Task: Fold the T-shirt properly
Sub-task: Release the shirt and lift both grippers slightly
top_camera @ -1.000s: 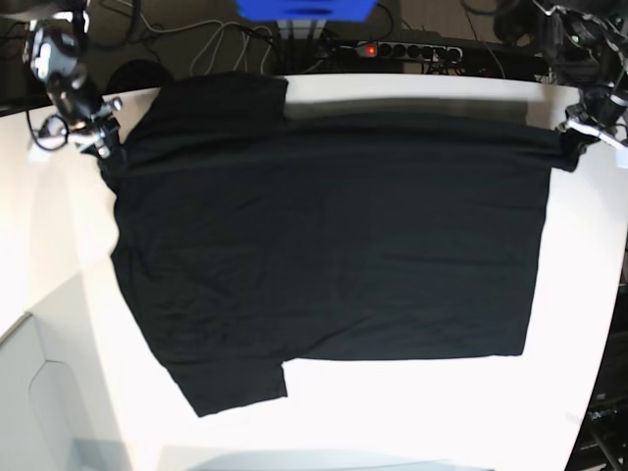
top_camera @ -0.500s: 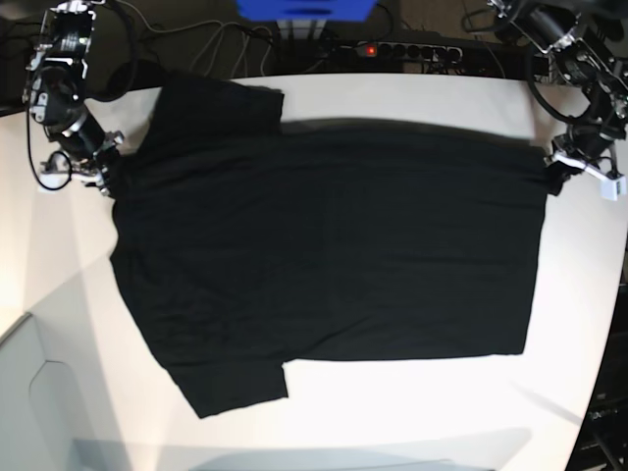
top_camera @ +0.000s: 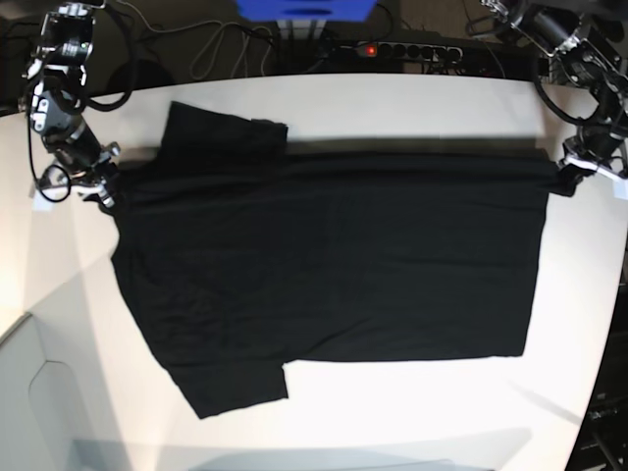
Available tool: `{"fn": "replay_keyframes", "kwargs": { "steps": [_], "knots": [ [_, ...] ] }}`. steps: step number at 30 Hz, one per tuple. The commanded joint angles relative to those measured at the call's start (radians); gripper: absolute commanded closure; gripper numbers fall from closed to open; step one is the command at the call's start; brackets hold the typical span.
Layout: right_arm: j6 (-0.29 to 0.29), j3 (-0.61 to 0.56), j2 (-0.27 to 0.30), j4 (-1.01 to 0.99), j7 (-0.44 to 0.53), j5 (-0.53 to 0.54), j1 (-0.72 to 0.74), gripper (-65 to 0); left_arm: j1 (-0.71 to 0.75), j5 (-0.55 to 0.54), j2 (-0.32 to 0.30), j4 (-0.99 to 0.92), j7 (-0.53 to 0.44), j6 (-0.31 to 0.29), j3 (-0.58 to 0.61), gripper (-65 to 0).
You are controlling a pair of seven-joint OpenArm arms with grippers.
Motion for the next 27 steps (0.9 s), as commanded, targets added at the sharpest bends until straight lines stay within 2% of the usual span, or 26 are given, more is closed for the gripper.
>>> {"fn": "replay_keyframes", "kwargs": {
  "steps": [1,9,13,18,20,25,27],
  "knots": [
    [0.006,0.004,0.008,-0.004,0.018,0.006,0.021,0.0,-0.023,-0.014,-0.023,0.017,-0.024,-0.003,-0.004,-0.4],
    [0.006,0.002,0.005,-0.091,0.022,0.006,0.044,0.0,-0.075,-0.011,-0.025,0.008,-0.024,-0.001,-0.004,-0.3],
    [0.006,0.002,0.002,-0.094,0.018,0.0,0.063,0.0,-0.099,0.075,-0.012,0.008,-0.024,-0.001,-0.004,-0.3],
    [0.006,-0.028,-0.001,-0.094,0.026,-0.059,0.064,0.0,-0.129,0.176,0.026,0.006,-0.031,-0.001,-0.006,-0.3],
    [0.006,-0.042,-0.001,-0.094,0.026,-0.086,0.069,0.0,-0.132,0.189,0.027,0.006,-0.031,-0.001,-0.006,-0.3],
    [0.006,-0.045,-0.043,-0.111,0.016,-0.132,0.09,0.0,-0.144,0.193,0.027,0.006,-0.031,-0.001,-0.006,-0.8],
    [0.006,-0.045,-0.047,-0.119,0.016,-0.132,0.09,-3.3,-0.142,0.195,0.027,0.006,-0.031,-0.001,-0.006,-1.0]
  ]
}}
